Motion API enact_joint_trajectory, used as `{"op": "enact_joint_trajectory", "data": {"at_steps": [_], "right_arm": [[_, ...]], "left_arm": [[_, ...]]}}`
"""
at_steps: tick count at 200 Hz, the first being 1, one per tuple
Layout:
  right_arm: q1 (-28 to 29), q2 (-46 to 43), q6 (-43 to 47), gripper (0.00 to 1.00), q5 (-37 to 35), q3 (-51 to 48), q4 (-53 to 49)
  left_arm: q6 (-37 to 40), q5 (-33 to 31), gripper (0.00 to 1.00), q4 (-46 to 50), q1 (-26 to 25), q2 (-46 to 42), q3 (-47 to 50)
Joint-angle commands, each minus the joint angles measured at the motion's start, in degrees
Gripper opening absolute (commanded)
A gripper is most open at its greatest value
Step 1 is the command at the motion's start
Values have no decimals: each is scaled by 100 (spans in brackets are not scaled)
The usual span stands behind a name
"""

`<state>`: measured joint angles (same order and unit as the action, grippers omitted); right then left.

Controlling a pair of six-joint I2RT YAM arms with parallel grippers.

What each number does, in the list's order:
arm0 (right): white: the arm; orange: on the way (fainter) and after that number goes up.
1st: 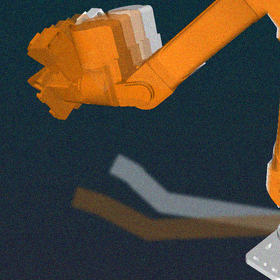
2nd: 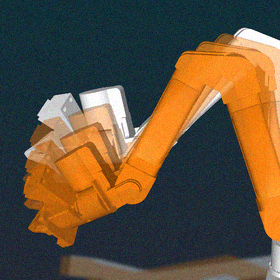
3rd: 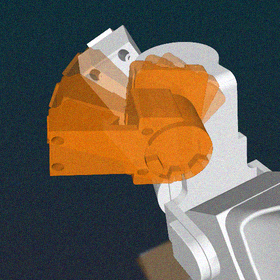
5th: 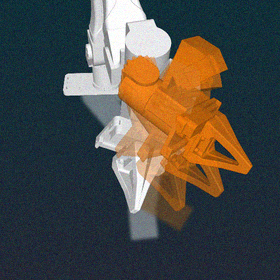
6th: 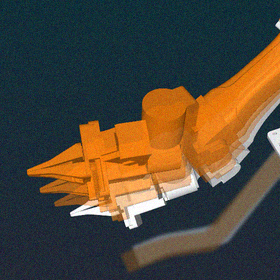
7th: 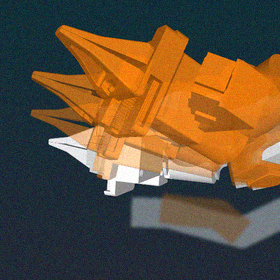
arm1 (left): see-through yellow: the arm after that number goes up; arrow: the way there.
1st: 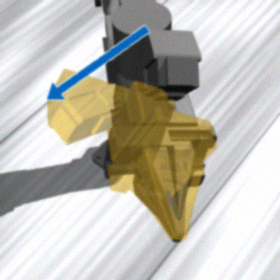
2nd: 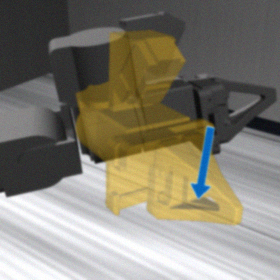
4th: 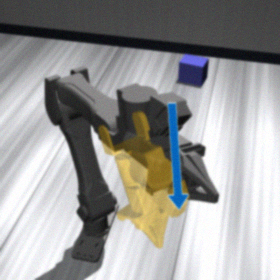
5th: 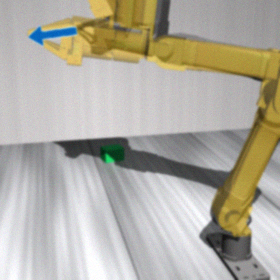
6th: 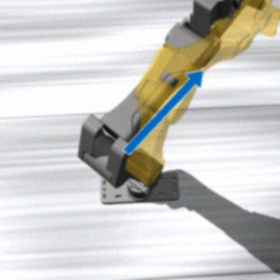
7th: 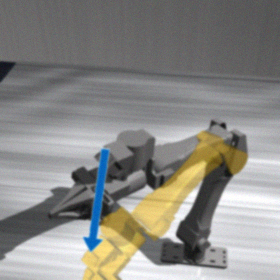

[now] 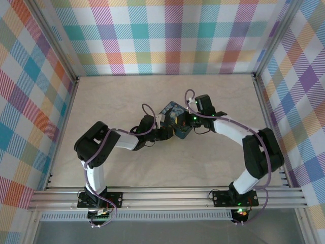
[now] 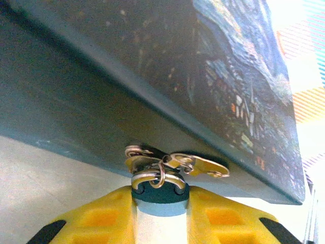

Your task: Unlock a padlock with a key

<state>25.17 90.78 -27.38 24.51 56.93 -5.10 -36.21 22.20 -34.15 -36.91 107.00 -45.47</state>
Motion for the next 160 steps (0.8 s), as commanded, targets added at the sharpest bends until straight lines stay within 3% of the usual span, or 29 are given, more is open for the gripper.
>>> {"op": "enact_joint_trajectory", "data": {"at_steps": [1,95,160], "right_arm": [[14,-584,399,0,-187,163,-240],[344,-2944,1184,0,-919,-1805,-368],[1179,-3156,1252,0,-1514,-2641,215]], "left_arm": [[-290,153,26,186,-104,-433,-82],[-1007,181,24,1395,-299,-1109,-337],[-1416,159,23,1833,-325,-1275,-516]]}}
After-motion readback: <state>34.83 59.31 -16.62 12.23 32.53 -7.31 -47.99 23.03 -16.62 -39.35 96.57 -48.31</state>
